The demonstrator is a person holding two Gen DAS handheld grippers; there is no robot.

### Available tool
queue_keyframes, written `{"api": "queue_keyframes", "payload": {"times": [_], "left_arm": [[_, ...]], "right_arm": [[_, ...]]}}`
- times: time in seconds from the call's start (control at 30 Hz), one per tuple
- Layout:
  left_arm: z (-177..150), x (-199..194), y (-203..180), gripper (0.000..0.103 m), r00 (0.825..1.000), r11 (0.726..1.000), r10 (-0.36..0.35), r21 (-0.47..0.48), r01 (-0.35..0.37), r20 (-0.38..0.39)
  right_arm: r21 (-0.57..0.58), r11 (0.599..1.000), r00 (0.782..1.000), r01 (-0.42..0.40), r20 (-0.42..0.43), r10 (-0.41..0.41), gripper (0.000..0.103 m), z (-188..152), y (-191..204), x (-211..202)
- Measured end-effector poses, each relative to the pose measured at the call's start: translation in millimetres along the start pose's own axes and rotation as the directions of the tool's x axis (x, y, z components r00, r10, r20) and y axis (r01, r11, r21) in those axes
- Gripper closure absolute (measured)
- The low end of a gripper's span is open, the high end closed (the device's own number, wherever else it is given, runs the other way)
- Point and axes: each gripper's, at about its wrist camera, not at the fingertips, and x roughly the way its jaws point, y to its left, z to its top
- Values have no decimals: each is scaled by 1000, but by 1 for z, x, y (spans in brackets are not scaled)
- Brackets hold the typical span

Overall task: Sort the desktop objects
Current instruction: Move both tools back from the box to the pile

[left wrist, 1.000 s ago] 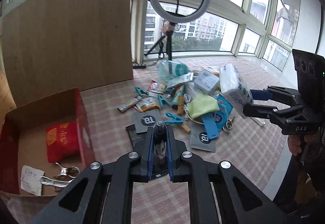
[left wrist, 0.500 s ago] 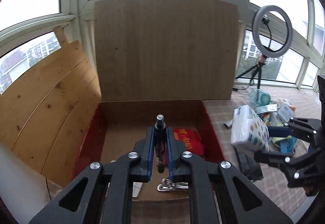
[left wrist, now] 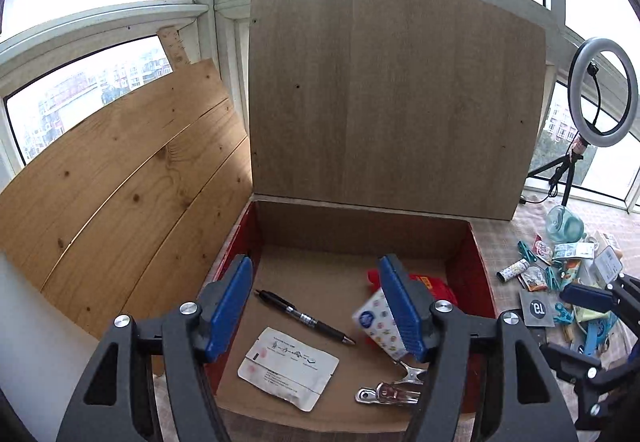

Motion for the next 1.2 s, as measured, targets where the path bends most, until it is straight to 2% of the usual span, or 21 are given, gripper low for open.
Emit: {"api": "queue_keyframes", "payload": {"times": [0.1, 0.17, 0.37, 0.47, 0.63, 0.7, 0.83, 0.93, 1.0, 1.1, 1.2], "left_arm": [[-5, -14, -15, 39, 999, 998, -53, 27, 53, 9], [-13, -25, -32, 39, 994, 993, -104, 62, 102, 24], [-31, -36, -101, 39, 967, 956, -253, 158, 249, 11], [-43, -33, -146, 39, 941, 920, -338, 200, 338, -34], [-67, -24, -226, 39, 891, 852, -441, 263, 453, -108], [-78, -18, -255, 39, 868, 825, -472, 271, 496, -151], [-99, -13, -304, 39, 836, 783, -507, 295, 548, -208], [-110, -15, -332, 39, 813, 752, -531, 308, 582, -240], [-114, -14, -346, 39, 805, 741, -533, 316, 592, -260], [-121, -12, -362, 39, 800, 731, -528, 328, 598, -284], [-130, -11, -374, 39, 794, 719, -526, 339, 607, -305]], "right_arm": [[23, 1000, 999, 16, 27, -17, 39, -11, -20, -21], [45, 997, 997, 58, 47, -60, 39, -27, -41, -42], [172, 970, 981, 174, 58, -187, 39, -89, -120, -107], [223, 937, 958, 268, 35, -283, 39, -127, -159, -141], [336, 864, 920, 376, -26, -390, 39, -194, -220, -190], [358, 836, 901, 416, -40, -432, 39, -215, -237, -208], [392, 778, 860, 492, -81, -503, 39, -250, -265, -236], [423, 744, 841, 517, -88, -534, 39, -269, -279, -251], [445, 731, 837, 517, -82, -541, 39, -278, -285, -257], [466, 732, 846, 497, -72, -528, 39, -289, -289, -259], [460, 764, 875, 452, -61, -481, 39, -294, -286, -248]]}}
